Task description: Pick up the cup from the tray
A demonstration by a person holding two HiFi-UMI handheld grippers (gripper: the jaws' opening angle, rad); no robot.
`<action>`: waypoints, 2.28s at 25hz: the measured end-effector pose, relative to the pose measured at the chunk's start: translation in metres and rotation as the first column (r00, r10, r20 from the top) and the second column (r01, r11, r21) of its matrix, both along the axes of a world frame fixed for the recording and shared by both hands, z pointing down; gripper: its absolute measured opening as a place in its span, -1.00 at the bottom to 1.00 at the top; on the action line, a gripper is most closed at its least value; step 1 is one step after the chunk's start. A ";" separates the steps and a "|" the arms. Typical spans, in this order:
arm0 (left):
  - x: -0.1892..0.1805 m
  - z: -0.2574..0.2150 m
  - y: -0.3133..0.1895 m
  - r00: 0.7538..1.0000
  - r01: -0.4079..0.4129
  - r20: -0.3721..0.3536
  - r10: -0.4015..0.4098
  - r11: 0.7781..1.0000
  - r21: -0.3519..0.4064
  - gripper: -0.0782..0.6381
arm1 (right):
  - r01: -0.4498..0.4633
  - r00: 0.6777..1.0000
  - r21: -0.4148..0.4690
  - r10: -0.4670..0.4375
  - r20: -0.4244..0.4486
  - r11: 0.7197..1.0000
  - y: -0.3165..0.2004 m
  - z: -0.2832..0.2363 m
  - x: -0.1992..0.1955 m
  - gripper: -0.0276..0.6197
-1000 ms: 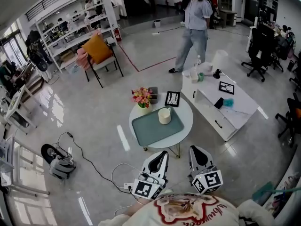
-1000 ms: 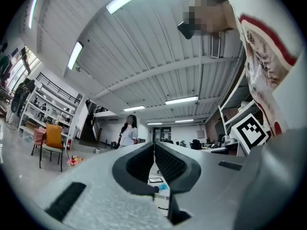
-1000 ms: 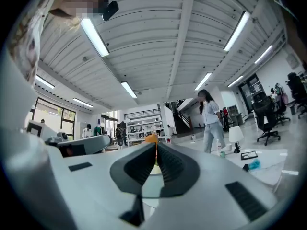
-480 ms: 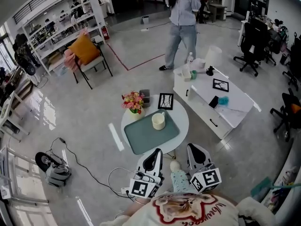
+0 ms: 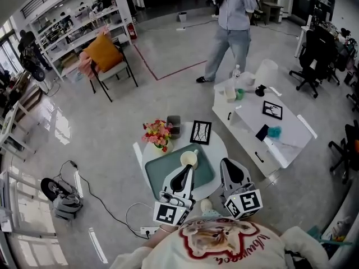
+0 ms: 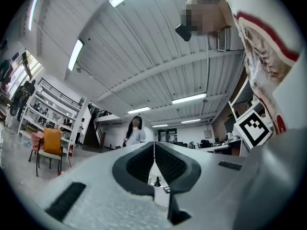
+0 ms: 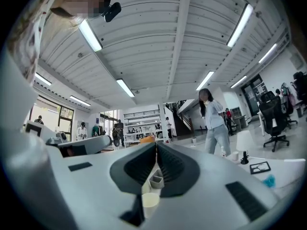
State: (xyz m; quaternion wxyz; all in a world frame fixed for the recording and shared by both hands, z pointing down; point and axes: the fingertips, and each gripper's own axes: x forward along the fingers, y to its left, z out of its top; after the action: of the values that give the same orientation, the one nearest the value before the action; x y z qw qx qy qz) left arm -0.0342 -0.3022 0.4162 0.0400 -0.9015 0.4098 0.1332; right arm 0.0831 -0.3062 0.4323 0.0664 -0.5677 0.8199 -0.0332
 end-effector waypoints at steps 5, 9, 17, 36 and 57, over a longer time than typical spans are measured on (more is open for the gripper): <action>0.008 -0.005 -0.050 0.998 0.057 -0.006 -0.057 0.998 0.023 -0.73 | 0.069 0.997 0.004 -0.069 -0.029 0.998 -0.054 0.001 0.005 -0.82; 0.000 -0.007 -0.082 0.994 0.110 0.000 -0.110 0.994 0.024 -0.73 | 0.111 0.992 -0.021 -0.112 -0.051 0.994 -0.087 0.014 0.002 -0.82; -0.025 0.013 -0.111 0.990 0.141 0.010 -0.140 0.989 -0.046 -0.73 | 0.109 0.990 -0.093 -0.117 -0.079 0.990 -0.108 0.057 -0.005 -0.82; -0.054 0.060 -0.123 0.982 0.176 0.099 -0.160 0.970 -0.170 -0.73 | 0.375 0.671 -0.369 -0.523 -0.525 0.851 -0.146 0.266 -0.055 -0.53; -0.079 0.067 -0.112 0.958 0.268 0.157 -0.241 0.945 -0.189 -0.73 | 0.638 0.461 -0.393 -0.737 -0.494 0.662 -0.171 0.282 -0.102 -0.53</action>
State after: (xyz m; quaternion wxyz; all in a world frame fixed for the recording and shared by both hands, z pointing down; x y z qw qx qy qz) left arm -0.1135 -0.4137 0.4829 -0.0109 -0.8468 0.5312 0.0236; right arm -0.0192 -0.4776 0.7144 -0.2674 -0.1680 0.9464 0.0675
